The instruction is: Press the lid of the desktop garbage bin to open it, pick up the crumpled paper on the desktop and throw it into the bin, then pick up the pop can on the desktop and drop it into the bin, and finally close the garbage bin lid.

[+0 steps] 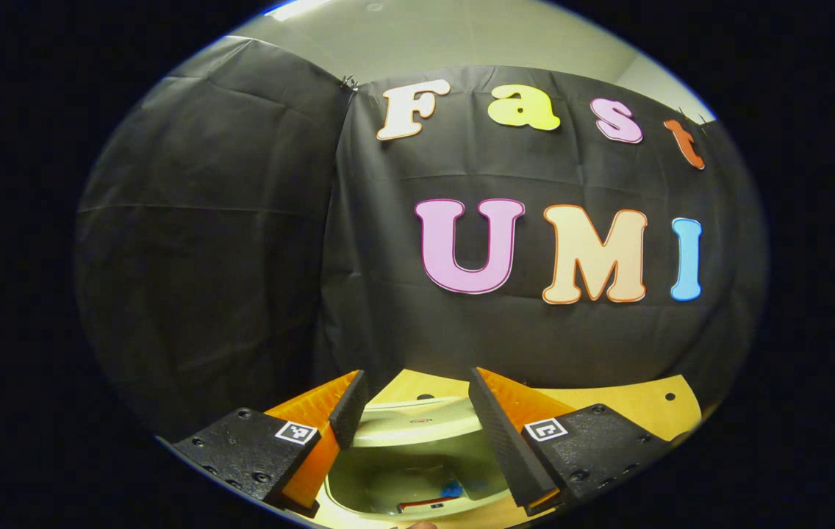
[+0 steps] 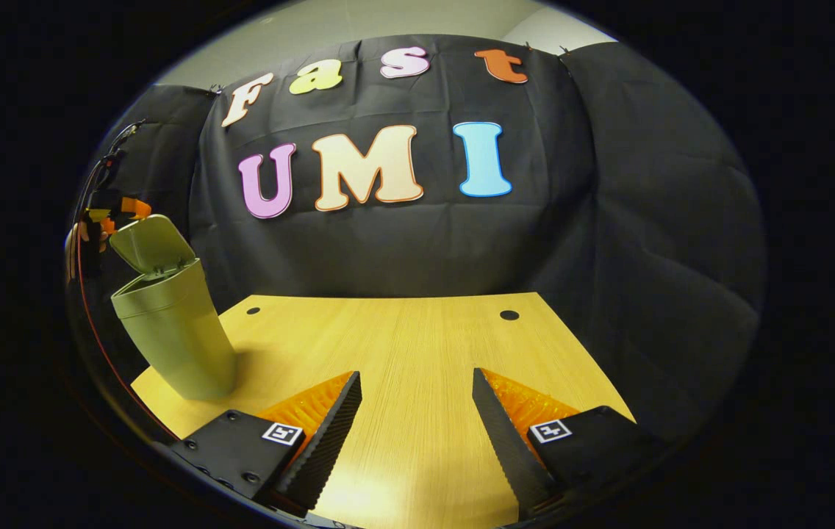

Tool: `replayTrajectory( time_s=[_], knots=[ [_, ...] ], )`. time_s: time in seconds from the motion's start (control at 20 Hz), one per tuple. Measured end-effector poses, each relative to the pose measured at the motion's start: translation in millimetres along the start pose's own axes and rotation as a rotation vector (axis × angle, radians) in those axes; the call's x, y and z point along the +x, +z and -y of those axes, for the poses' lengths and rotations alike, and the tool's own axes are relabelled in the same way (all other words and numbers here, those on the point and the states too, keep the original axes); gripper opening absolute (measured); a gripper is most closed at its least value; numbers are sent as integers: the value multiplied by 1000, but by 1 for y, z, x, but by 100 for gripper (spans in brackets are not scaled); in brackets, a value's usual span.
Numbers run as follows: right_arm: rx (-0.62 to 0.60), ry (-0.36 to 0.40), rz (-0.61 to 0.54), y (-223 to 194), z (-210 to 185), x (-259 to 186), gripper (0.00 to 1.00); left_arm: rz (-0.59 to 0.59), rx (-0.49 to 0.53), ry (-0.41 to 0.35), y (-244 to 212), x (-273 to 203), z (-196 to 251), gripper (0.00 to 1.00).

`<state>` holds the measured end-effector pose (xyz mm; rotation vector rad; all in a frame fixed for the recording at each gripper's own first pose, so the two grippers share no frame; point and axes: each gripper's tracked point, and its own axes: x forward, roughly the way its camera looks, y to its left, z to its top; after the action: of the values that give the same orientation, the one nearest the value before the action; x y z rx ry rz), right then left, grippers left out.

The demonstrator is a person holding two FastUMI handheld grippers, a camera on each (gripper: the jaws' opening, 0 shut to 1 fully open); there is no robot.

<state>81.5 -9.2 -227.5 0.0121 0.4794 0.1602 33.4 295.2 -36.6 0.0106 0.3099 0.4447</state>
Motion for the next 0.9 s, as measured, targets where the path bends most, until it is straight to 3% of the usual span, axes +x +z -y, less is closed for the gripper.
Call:
replayTrajectory(
  time_s=[0.05, 0.5, 0.9],
  knots=[
    [-3, 6, -3, -1, -2, 0, 96, -10, -1, -6, -8, -3, 2, 90],
    [-37, 25, -35, -10, -14, 2, 96, -119, -42, -26, -67, -11, 7, 88],
    [-43, 30, -43, -18, -24, -3, 96, -201, -8, -44, -103, -17, 9, 89]
  ],
)
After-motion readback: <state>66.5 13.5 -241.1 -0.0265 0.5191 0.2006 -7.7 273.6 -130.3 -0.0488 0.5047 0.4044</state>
